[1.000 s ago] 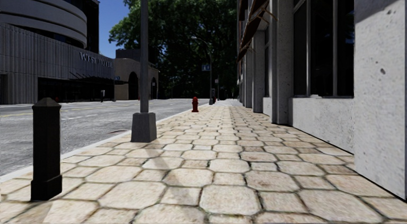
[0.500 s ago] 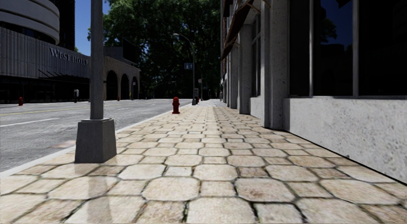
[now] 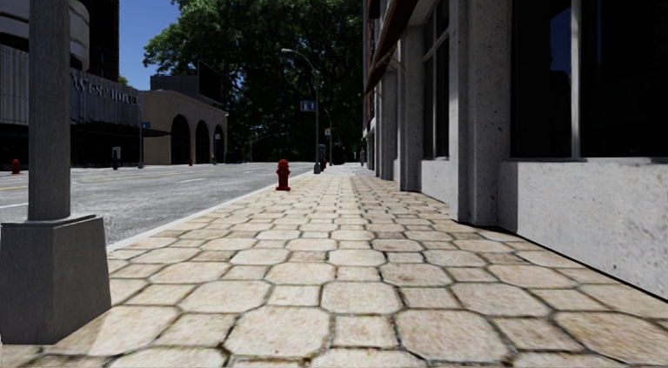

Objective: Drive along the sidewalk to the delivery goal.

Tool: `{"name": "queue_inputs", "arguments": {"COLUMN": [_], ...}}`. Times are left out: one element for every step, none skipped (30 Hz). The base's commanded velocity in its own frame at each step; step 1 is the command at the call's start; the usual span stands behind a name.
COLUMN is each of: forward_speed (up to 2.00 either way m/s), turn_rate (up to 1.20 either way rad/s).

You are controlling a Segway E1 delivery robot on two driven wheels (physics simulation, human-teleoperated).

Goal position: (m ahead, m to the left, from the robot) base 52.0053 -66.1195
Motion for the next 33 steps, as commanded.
{"name": "queue_inputs", "arguments": {"forward_speed": [2.0, 2.0, 2.0, 2.0, 2.0, 2.0, 2.0, 2.0, 2.0, 2.0, 2.0, 2.0, 2.0, 2.0, 2.0, 2.0, 2.0, 2.0, 2.0, 2.0, 2.0, 2.0, 2.0, 2.0, 2.0, 2.0, 2.0, 2.0, 2.0, 2.0, 2.0, 2.0, 2.0], "turn_rate": [-0.23, -0.23, -0.23, -0.23, -0.23, -0.23, -0.24, -0.24, -0.28, -0.3, -0.31, -0.31, -0.31, -0.31, -0.15, 0.0, 0.0, 0.0, 0.0, 0.0, 0.0, 0.0, 0.0, 0.0, 0.0, 0.0, 0.0, 0.0, 0.0, 0.0, 0.0, 0.0, 0.0]}}
